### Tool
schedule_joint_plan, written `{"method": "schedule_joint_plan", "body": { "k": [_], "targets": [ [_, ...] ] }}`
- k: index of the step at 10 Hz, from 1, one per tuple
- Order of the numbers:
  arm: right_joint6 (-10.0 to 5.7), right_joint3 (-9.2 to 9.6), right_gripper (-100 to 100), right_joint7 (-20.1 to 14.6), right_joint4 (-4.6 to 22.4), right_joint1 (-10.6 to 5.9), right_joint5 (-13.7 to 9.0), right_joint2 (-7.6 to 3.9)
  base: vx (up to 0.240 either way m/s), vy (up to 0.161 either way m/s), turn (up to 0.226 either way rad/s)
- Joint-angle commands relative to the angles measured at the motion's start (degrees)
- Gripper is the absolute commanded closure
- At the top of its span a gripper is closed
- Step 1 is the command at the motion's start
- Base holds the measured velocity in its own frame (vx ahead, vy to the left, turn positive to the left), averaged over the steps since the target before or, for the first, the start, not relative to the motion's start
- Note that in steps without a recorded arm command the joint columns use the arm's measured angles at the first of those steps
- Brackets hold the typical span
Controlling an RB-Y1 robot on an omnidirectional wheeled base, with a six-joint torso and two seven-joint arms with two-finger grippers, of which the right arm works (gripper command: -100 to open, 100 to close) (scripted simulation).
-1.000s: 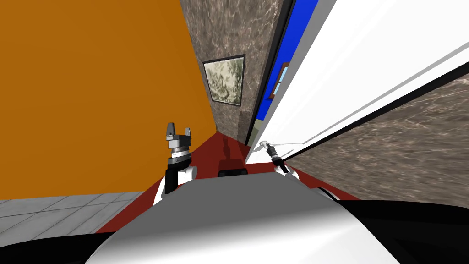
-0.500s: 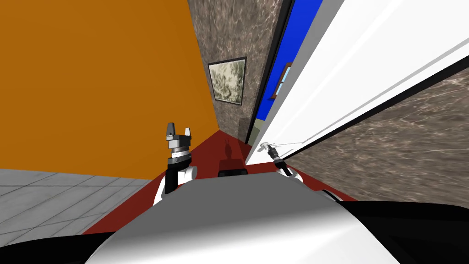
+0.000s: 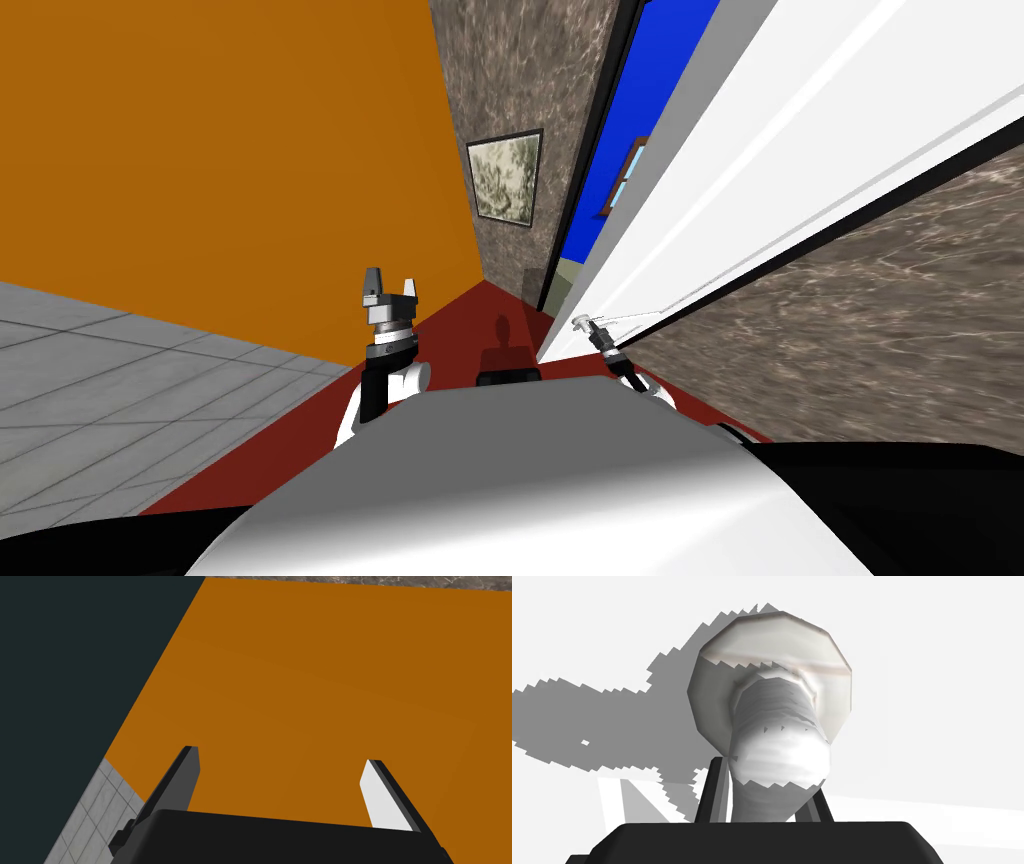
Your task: Pull the door open
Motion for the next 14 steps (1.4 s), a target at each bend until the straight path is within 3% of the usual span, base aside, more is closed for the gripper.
{"method": "schedule_joint_plan", "body": {
  "k": [1,2,3,14],
  "targets": [
    [-1.78,0.27,100,-0.5,0.5,0.57,0.0,-0.72,-0.142,-0.077,0.119],
    [-2.58,0.45,100,-0.8,0.7,0.95,0.1,-1.07,-0.151,-0.070,0.100],
    [-1.84,0.49,100,-0.6,0.6,0.75,0.1,-0.63,-0.066,-0.025,0.021],
    [-7.99,1.12,100,-2.1,3.8,2.48,0.2,-2.50,-0.178,-0.075,0.155]
  ]
}}
